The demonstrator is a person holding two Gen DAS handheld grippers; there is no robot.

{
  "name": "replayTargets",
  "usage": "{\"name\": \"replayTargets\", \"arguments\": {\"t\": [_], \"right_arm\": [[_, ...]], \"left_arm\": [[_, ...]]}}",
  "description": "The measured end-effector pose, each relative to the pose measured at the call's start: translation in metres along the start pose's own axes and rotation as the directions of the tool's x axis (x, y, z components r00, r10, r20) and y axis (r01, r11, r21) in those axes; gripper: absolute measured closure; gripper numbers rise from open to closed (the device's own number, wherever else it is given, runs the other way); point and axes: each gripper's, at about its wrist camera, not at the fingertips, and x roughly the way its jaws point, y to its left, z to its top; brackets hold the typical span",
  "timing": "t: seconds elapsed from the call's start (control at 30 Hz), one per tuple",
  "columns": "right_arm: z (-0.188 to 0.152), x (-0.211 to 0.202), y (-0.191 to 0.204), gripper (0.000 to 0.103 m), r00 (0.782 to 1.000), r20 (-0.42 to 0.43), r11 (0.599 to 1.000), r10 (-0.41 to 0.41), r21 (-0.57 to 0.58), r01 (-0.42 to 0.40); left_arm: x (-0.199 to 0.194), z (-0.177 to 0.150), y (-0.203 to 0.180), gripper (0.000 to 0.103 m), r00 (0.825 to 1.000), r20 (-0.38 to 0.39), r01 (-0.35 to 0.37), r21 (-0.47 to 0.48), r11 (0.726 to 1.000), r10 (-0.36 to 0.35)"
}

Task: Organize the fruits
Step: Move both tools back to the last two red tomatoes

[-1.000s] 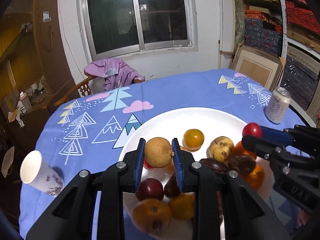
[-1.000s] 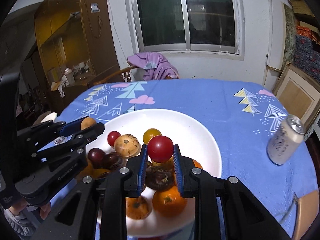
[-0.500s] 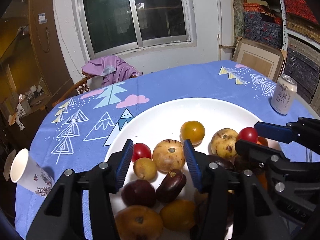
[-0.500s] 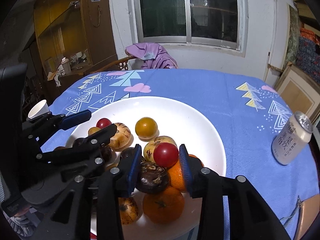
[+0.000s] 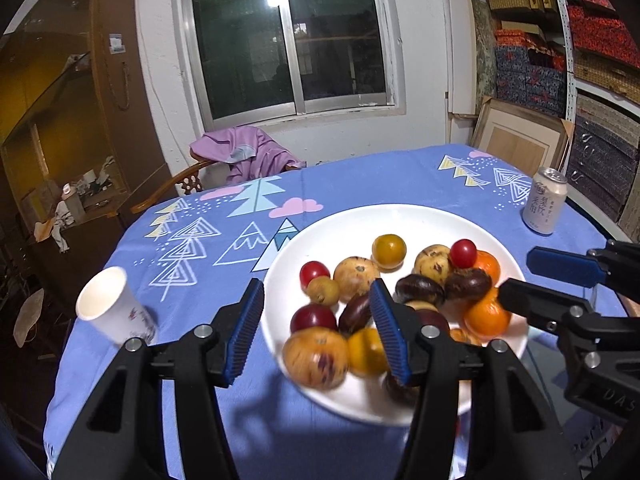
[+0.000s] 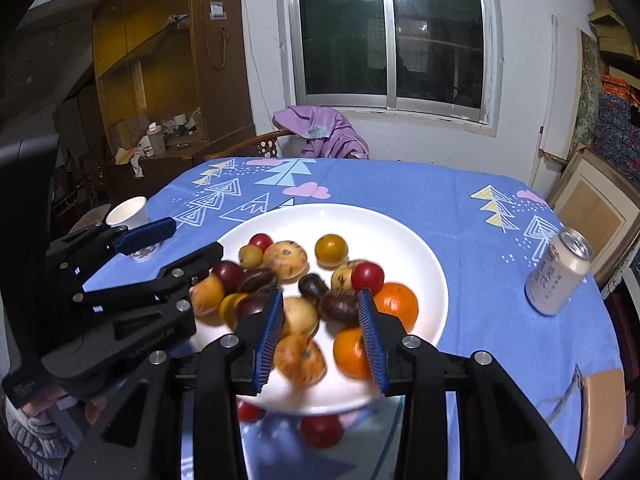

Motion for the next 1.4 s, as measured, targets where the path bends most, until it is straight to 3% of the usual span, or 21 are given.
{"name": "replayTargets", "arguments": {"t": [0.3,0.4,0.57,0.7,1.23,1.4], "right_arm": [[-0.046,-0.049,-0.017,0.056,0.999,0.033,0.997,0.009,0.075,-0.012],[-0.070,-0.060,-0.027,0.046,1.000,0.025,0.994,0.012,0.105,-0.014],[-0.091,-0.055,-0.029,0.044,0.999,-0.032,0.995,-0.001,0.099,0.004],[-0.093,-0.050,-0.024,0.044,0.999,-0.046,0.996,-0.003,0.083,0.007],[-0.093,-0.027,-0.024,0.041,0.995,-0.096,0.998,-0.016,0.066,0.022],[-0.084,-0.009,-0.011,0.054,0.993,-0.120,1.000,0.004,-0.005,-0.004]], "left_arm": [[-0.047,-0.045,0.023,0.037,1.000,-0.019,0.018,-0.091,0.996,-0.019],[-0.052,-0.066,0.024,0.035,0.997,-0.053,0.045,-0.112,0.993,-0.051],[-0.045,-0.088,0.003,0.035,0.990,-0.113,0.074,-0.074,0.995,-0.082],[-0.043,-0.091,-0.024,0.035,0.990,-0.118,0.075,0.016,0.997,-0.072],[-0.009,-0.080,-0.059,0.035,0.974,-0.190,0.137,0.057,0.989,-0.124],[-0.001,-0.079,-0.057,0.037,0.967,-0.216,0.146,0.044,0.988,-0.133]]}}
